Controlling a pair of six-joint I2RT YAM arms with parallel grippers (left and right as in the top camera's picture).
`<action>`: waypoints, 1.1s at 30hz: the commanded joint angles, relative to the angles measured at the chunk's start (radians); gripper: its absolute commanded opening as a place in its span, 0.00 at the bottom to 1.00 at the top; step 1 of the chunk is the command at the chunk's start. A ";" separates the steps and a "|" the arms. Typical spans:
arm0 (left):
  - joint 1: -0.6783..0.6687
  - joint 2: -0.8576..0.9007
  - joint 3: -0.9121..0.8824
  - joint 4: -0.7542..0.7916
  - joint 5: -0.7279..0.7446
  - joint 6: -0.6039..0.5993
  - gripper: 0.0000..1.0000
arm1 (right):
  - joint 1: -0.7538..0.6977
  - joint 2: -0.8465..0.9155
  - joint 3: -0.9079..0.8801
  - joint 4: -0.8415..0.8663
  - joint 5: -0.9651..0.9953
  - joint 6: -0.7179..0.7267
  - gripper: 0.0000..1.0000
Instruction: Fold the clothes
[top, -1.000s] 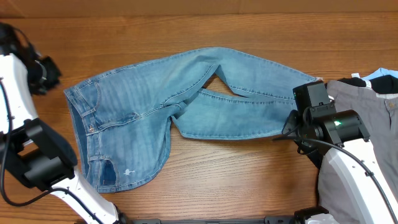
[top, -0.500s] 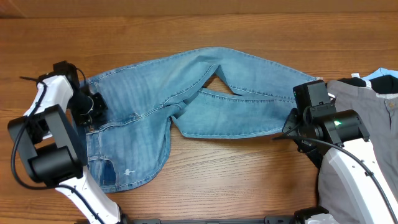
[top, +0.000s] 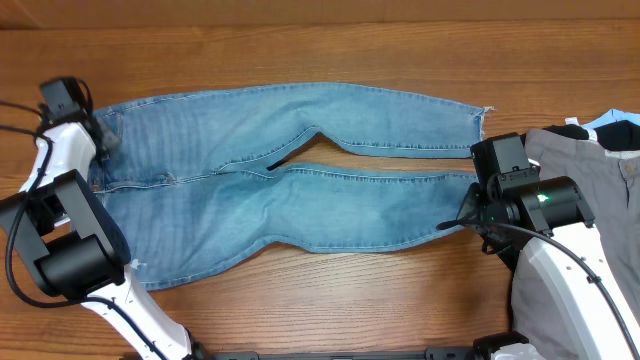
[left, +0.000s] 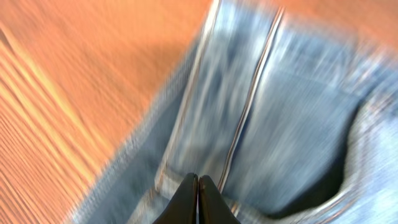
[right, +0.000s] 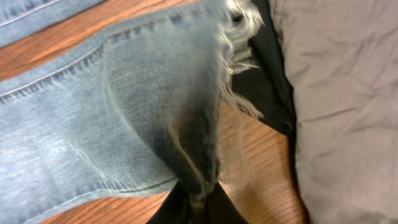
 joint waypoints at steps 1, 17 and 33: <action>-0.003 0.002 0.182 -0.059 -0.069 0.080 0.08 | -0.008 0.000 0.018 -0.009 0.048 -0.003 0.26; -0.023 0.002 0.407 -0.879 0.370 0.050 0.06 | -0.008 0.000 0.052 0.181 -0.051 -0.004 0.74; 0.095 0.002 -0.176 -0.329 -0.028 -0.154 0.04 | -0.008 0.000 0.067 0.265 -0.106 0.004 0.74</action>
